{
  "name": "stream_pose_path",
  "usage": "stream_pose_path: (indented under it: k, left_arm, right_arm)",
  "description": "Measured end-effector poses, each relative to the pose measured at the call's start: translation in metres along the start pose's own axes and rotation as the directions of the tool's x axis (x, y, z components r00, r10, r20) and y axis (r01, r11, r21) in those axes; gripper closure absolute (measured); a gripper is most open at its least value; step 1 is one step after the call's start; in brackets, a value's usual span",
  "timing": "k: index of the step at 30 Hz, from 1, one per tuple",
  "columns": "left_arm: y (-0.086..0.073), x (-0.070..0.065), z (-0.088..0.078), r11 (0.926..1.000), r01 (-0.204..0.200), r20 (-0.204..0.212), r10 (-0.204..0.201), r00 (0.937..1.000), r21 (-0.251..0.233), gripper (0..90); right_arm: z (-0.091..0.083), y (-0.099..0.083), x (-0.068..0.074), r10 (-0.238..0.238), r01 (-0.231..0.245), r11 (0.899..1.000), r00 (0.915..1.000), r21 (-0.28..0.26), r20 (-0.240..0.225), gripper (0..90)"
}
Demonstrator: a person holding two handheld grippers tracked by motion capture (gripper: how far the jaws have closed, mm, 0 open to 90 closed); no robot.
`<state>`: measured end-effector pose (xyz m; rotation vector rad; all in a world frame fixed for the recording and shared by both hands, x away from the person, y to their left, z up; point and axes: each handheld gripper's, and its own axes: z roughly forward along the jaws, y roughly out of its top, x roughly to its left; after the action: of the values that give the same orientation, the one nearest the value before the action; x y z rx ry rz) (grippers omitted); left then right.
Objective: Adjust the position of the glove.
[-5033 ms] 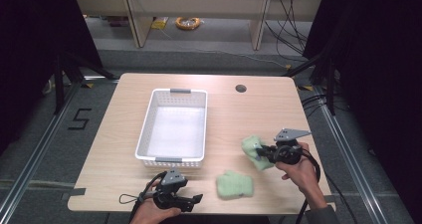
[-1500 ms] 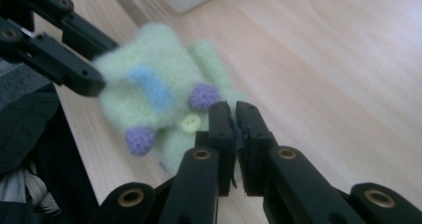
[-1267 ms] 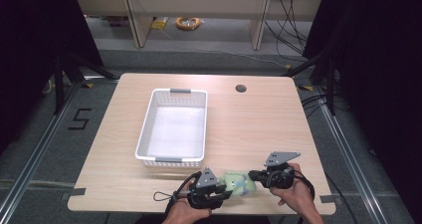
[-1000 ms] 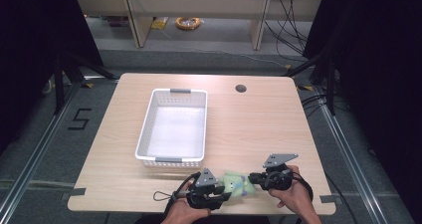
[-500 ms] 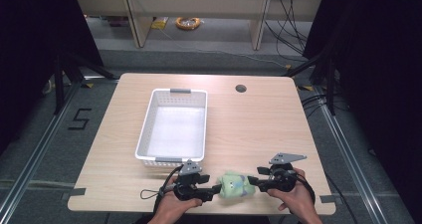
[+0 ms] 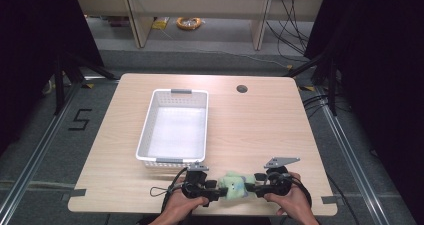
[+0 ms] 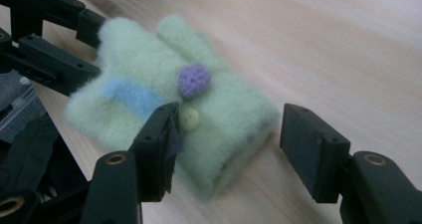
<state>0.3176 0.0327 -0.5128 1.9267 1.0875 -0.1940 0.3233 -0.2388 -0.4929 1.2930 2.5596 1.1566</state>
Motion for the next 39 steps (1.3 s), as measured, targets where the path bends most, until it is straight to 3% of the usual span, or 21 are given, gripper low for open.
stream_pose_path:
  k: [1,2,5,6,7,9,11,13,16,18,20,22,23,24,26,29,33,39]
  left_arm:
    - [0.000,0.000,0.001,1.0000,0.007,-0.001,-0.007,1.0000,-0.001,44.0]
    - [0.001,-0.001,0.003,1.0000,-0.007,0.003,0.007,1.0000,0.006,45.0]
    - [0.002,-0.003,0.006,0.9997,-0.023,0.001,0.023,0.9997,0.008,46.9]
    - [0.003,-0.005,0.007,0.9994,-0.030,-0.021,0.030,0.9993,0.014,47.5]
    - [0.004,-0.003,0.010,0.9993,-0.031,0.002,0.031,0.9995,0.022,47.5]
    - [0.005,-0.004,0.012,0.9992,-0.034,-0.001,0.034,0.9994,0.020,48.5]
    - [0.005,-0.006,0.012,0.9980,-0.057,-0.002,0.057,0.9984,0.027,50.3]
    - [0.004,-0.009,0.014,0.9970,-0.073,-0.014,0.073,0.9972,0.027,55.0]
    - [0.005,-0.008,0.014,0.9968,-0.077,0.006,0.077,0.9970,0.021,58.4]
    - [0.004,-0.008,0.013,0.9963,-0.085,0.017,0.084,0.9963,0.017,65.0]
    - [0.004,-0.010,0.013,0.9958,-0.091,0.004,0.091,0.9958,0.008,68.7]
    - [0.004,-0.010,0.014,0.9951,-0.098,0.007,0.098,0.9951,0.002,69.4]
    - [0.004,-0.010,0.014,0.9948,-0.102,0.009,0.102,0.9947,0.000,70.1]
    - [0.006,-0.008,0.013,0.9941,-0.106,0.029,0.105,0.9941,0.023,71.1]
    - [0.007,-0.008,0.013,0.9940,-0.106,0.033,0.105,0.9939,0.026,71.4]
    - [0.007,-0.009,0.012,0.9938,-0.110,0.025,0.110,0.9937,0.016,73.0]
    - [0.008,-0.008,0.009,0.9929,-0.116,0.048,0.114,0.9923,0.029,74.2]
    - [0.007,-0.009,0.002,0.9908,-0.134,0.040,0.133,0.9904,0.023,74.8]
  right_arm:
    - [0.000,0.000,0.000,0.005,-0.005,0.999,1.0000,0.042,0.001,41.8]
    - [0.002,-0.002,-0.003,0.026,-0.024,0.998,0.9991,0.061,-0.035,42.1]
    - [0.004,-0.003,-0.005,0.056,-0.054,0.997,0.9979,0.060,-0.034,42.7]
    - [0.004,-0.004,-0.006,0.061,-0.058,0.997,0.9974,0.060,-0.040,43.4]
    - [0.004,-0.004,-0.006,0.064,-0.062,0.996,0.9971,0.059,-0.040,43.8]
    - [0.004,-0.004,-0.006,0.066,-0.064,0.996,0.9971,0.060,-0.039,44.2]
    - [0.004,-0.005,-0.006,0.062,-0.060,0.997,0.9976,0.055,-0.031,45.3]
    - [0.005,-0.005,-0.007,0.056,-0.052,0.997,0.9966,0.060,-0.061,49.6]
    - [0.005,-0.005,-0.006,0.054,-0.051,0.997,0.9969,0.063,-0.057,52.2]
    - [0.005,-0.006,-0.008,0.053,-0.048,0.997,0.9944,0.062,-0.091,56.3]
    - [0.005,-0.006,-0.008,0.047,-0.042,0.997,0.9941,0.061,-0.098,59.2]
    - [0.004,-0.006,-0.007,0.058,-0.052,0.996,0.9935,0.065,-0.097,60.3]
    - [0.005,-0.005,-0.008,0.035,-0.030,0.998,0.9950,0.058,-0.094,61.5]
    - [0.005,-0.006,-0.010,0.043,-0.038,0.998,0.9929,0.051,-0.110,64.9]
    - [0.005,-0.005,-0.011,0.034,-0.028,0.998,0.9917,0.050,-0.124,66.0]
    - [0.003,-0.006,-0.010,0.042,-0.037,0.998,0.9933,0.047,-0.108,68.7]
    - [0.002,-0.006,-0.009,0.036,-0.032,0.999,0.9932,0.036,-0.111,70.2]
    - [0.002,-0.006,-0.004,0.037,-0.033,0.999,0.9903,0.028,-0.134,71.4]
